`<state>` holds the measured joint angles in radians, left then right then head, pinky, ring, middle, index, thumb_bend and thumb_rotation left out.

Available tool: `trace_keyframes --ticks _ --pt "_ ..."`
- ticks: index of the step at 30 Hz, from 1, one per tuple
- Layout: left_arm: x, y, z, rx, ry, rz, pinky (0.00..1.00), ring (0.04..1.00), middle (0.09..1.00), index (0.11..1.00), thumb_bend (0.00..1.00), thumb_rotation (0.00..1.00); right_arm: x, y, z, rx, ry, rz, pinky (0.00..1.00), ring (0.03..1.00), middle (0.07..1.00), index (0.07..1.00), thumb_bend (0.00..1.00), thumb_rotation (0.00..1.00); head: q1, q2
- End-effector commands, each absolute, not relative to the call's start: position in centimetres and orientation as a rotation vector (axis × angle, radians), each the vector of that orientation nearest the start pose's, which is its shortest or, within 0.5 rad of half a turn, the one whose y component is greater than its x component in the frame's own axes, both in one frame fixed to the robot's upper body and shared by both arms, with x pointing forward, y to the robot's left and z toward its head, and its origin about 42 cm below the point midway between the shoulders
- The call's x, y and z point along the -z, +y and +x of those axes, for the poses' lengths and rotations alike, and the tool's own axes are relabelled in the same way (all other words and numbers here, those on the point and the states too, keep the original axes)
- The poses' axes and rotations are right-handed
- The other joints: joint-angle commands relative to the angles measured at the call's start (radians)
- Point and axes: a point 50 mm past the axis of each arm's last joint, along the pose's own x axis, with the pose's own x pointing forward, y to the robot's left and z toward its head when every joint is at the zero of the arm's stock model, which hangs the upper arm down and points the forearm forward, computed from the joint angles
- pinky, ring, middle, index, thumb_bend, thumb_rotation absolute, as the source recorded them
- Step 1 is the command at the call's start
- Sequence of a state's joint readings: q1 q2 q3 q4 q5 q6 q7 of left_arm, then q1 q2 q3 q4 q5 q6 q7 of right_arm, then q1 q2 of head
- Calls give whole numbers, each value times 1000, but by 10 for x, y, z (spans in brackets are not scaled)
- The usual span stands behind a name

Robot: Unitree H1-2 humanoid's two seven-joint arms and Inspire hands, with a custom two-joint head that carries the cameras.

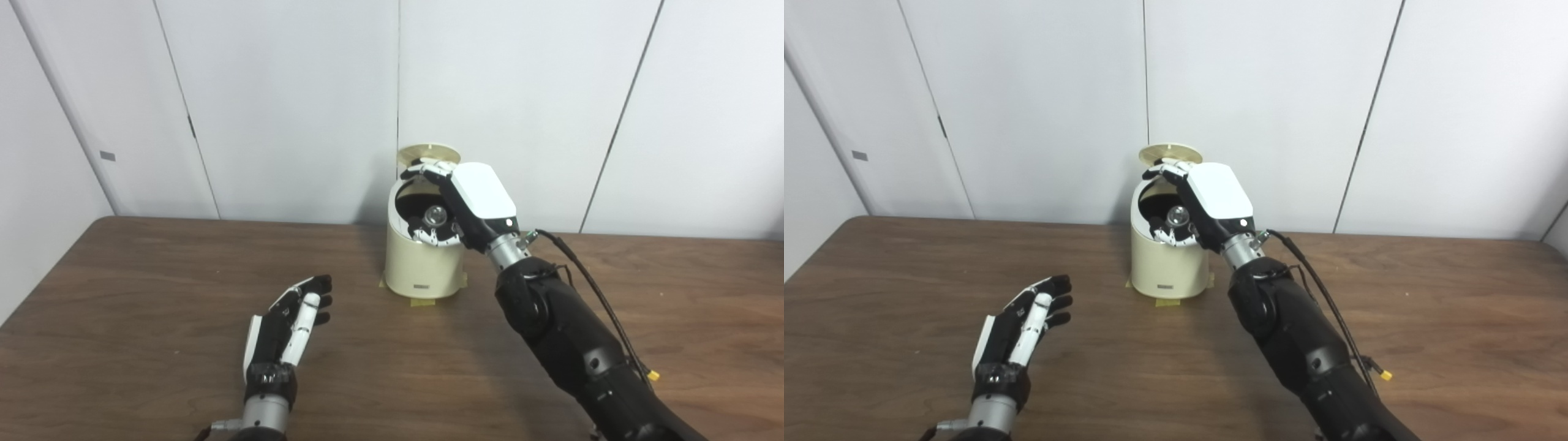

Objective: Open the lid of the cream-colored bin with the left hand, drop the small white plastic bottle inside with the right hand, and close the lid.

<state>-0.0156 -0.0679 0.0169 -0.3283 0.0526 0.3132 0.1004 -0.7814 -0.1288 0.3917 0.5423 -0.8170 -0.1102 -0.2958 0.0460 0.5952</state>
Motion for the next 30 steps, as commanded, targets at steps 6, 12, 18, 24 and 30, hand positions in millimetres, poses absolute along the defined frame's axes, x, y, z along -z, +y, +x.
trace_keyframes --ticks 6,12,18,24,30 --pt "-182 198 283 -120 -94 -23 751 777 778 751 491 669 -260 -114 484 -73 -703 -1031 642 719 714 663 851 108 -3 1" --pt "-182 199 284 -114 -94 -23 748 776 783 753 478 652 -263 -119 476 -42 -798 -874 360 425 500 519 513 5 -11 -4" --pt "-180 203 286 -110 -92 -15 746 770 775 750 449 650 -267 -121 467 -25 -856 -836 346 404 490 502 500 0 -23 -11" --pt "-179 206 288 -103 -86 -10 745 768 775 750 435 636 -278 -126 454 -10 -888 -808 367 418 482 496 503 0 -33 -16" --pt "-178 207 291 -92 -88 -8 745 775 785 753 407 618 -281 -142 442 50 -892 -744 375 417 488 495 503 0 -42 -21"
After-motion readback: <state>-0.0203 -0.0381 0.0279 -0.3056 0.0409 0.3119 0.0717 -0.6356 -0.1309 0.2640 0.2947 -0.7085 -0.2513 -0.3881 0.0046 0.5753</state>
